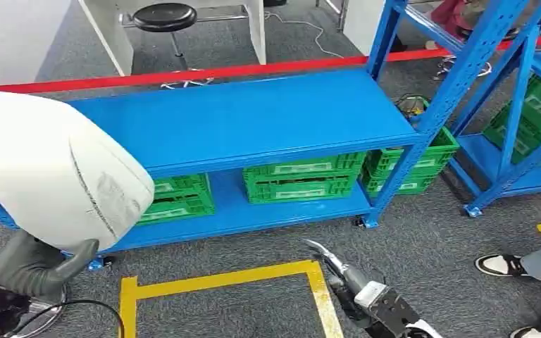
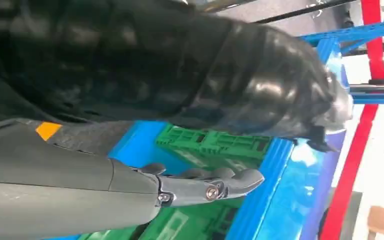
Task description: Take the parts from the cabinet and place them on the table.
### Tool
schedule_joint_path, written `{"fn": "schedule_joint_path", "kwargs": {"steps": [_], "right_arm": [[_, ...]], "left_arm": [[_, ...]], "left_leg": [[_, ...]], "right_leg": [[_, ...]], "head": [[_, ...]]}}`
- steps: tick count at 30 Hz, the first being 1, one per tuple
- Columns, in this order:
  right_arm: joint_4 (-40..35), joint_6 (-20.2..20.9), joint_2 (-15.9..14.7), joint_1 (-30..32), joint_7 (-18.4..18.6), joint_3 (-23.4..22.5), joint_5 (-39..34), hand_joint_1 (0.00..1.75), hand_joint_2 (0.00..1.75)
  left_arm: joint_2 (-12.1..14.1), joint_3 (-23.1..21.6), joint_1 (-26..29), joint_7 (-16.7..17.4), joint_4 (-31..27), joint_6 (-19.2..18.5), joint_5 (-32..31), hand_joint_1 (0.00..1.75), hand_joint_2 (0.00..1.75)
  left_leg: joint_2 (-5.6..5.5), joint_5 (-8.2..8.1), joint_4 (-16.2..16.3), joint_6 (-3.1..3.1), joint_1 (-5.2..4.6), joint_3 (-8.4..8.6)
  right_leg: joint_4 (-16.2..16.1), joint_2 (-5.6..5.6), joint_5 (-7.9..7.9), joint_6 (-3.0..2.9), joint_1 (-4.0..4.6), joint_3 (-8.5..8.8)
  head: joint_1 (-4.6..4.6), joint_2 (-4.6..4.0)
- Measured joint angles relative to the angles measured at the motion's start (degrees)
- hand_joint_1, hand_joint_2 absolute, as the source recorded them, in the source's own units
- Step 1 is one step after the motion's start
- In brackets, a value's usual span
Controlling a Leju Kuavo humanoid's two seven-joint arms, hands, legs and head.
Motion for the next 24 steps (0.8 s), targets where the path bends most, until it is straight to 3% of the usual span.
{"fn": "schedule_joint_path", "kwargs": {"steps": [1,3,4,5,6,7,9,10,11,14,15,16,18,19,20,21,22,24], "right_arm": [[0.0,0.04,0.0,0.01,0.18,-0.07,0.0,0.0,0.0],[0.0,0.07,0.0,-0.06,0.17,-0.11,-0.02,0.0,0.0],[0.0,0.09,0.0,-0.05,0.17,-0.11,-0.04,0.0,0.0],[0.02,0.13,0.0,-0.02,0.2,-0.11,-0.04,0.0,0.0],[0.02,0.13,0.0,0.02,0.22,-0.11,-0.04,0.0,0.0],[0.02,0.13,0.0,0.01,0.22,-0.09,-0.04,0.0,0.0],[0.02,0.13,0.0,-0.01,0.22,-0.09,-0.04,0.0,0.0],[0.02,0.13,0.0,0.02,0.22,-0.11,-0.04,0.0,0.0],[0.0,0.13,0.0,-0.1,0.22,-0.09,-0.05,0.0,0.0],[0.0,0.13,0.0,-0.08,0.2,-0.09,-0.09,0.0,0.0],[0.02,0.13,0.0,-0.06,0.22,-0.11,-0.11,0.0,0.0],[0.02,0.13,0.0,-0.02,0.22,-0.22,-0.15,0.0,0.0],[0.02,0.13,0.0,-0.03,0.24,-0.22,-0.22,0.0,0.0],[0.02,0.18,0.0,-0.01,0.22,-0.17,-0.24,0.0,0.0],[0.02,0.22,0.0,0.07,0.22,-0.24,-0.28,0.0,0.0],[0.04,0.24,0.0,0.14,0.2,-0.26,-0.33,0.0,0.0],[0.04,0.35,0.0,0.13,0.06,-0.26,-0.31,0.0,0.0],[0.04,0.39,0.0,0.12,-0.65,-0.26,0.52,0.0,0.0]], "left_arm": [[0.09,0.0,0.08,0.0,0.0,0.0,0.0,1.75,1.75],[0.15,0.02,0.1,0.02,0.0,0.04,0.0,1.75,1.75],[0.15,0.0,0.14,0.02,0.0,0.04,-0.02,1.75,1.75],[0.15,0.0,0.17,0.04,0.0,0.04,0.0,1.75,1.75],[0.15,0.0,0.2,0.04,0.0,0.04,0.0,1.75,1.75],[0.15,0.0,0.2,0.06,0.0,0.04,0.0,1.75,1.75],[0.15,0.02,0.18,0.05,-0.02,0.04,-0.02,1.75,1.75],[0.15,0.02,0.12,0.04,-0.02,0.04,-0.02,1.75,1.75],[0.15,0.04,0.2,0.04,-0.13,0.04,-0.02,1.75,1.75],[0.17,0.04,0.2,0.04,-0.15,0.13,-0.09,1.75,1.75],[0.17,0.04,0.25,-0.02,-0.15,0.28,-0.41,1.75,1.75],[0.17,0.04,0.21,-0.04,-0.17,0.39,-0.68,1.75,1.75],[0.13,0.0,0.26,-0.13,-0.17,0.52,-1.09,1.75,1.75],[0.11,-0.07,0.26,-0.15,-0.17,0.55,-1.27,1.75,1.75],[0.09,-0.13,0.29,-0.15,-0.17,0.57,-1.33,1.75,1.75],[0.07,-0.15,0.34,-0.15,-0.17,0.61,-1.4,1.75,1.75],[0.07,-0.17,0.35,-0.15,-0.17,0.61,-1.4,1.75,1.75],[0.07,-0.17,0.35,-0.2,-0.17,0.61,-1.38,1.75,1.75]], "left_leg": [[-0.31,-3.47,1.74,-0.45,0.0,-0.62],[-0.36,-10.39,9.65,-1.11,0.38,-2.09],[-0.36,-12.69,14.31,-1.36,0.5,-2.65],[-0.36,-13.02,17.02,-1.48,0.62,-2.55],[-0.36,-11.86,17.16,-1.56,0.75,-1.66],[-0.36,-9.86,15.19,-1.6,0.88,0.28],[-0.5,-6.57,6.21,-1.48,0.98,6.66],[-0.93,-7.87,0.83,-1.35,0.97,9.83],[-1.22,-8.54,-2.12,-0.91,0.64,11.47],[-1.16,-8.54,-2.58,-0.2,0.32,10.68],[-0.93,-7.93,-2.93,0.75,0.84,10.45],[-0.71,-7.62,-2.89,1.25,0.72,10.15],[-0.57,-6.96,-2.69,2.0,0.49,9.26],[-0.5,-6.65,-2.56,2.15,0.32,8.74],[-0.46,-6.38,-2.38,2.24,0.15,8.21],[-0.44,-6.14,-2.18,2.22,-0.02,7.71],[-0.43,-5.94,-1.95,2.21,-0.16,7.28],[-0.42,-5.79,-1.47,2.14,-0.34,6.75]], "right_leg": [[0.03,0.04,0.77,-0.72,0.02,-0.31],[0.19,0.03,2.25,-0.98,0.04,-1.92],[0.38,0.03,2.94,-1.01,0.07,-2.97],[0.59,0.03,3.52,-0.97,0.06,-4.03],[0.79,0.04,4.12,-0.9,0.06,-5.09],[0.93,0.07,4.71,-0.78,0.04,-6.16],[1.28,0.22,5.66,-0.28,-0.06,-7.54],[1.34,0.27,6.06,0.17,-0.01,-8.04],[1.45,0.23,6.59,0.58,0.12,-8.31],[0.9,0.29,7.98,1.76,-0.07,-8.94],[1.18,0.28,7.45,2.05,-0.12,-9.52],[2.52,0.29,5.49,2.2,-0.12,-10.32],[11.02,0.32,-0.4,2.38,-0.09,-13.21],[15.68,0.31,-2.39,2.47,-0.1,-14.82],[18.92,0.31,-3.18,2.47,-0.09,-15.74],[19.45,0.31,-2.58,2.36,-0.07,-15.34],[17.08,0.3,-1.01,2.1,0.02,-13.22],[6.83,0.29,2.37,1.3,0.36,-6.31]], "head": [[-0.31,0.0],[-0.59,0.0],[-0.66,0.0],[-0.77,0.0],[-0.77,0.0],[-0.77,0.0],[-0.79,0.0],[-0.79,0.0],[-0.63,0.0],[-0.79,0.0],[-0.57,0.0],[-0.59,0.0],[-0.31,0.0],[-0.35,0.0],[-0.31,0.0],[-0.35,0.0],[-0.33,0.0],[-0.31,0.0]]}}
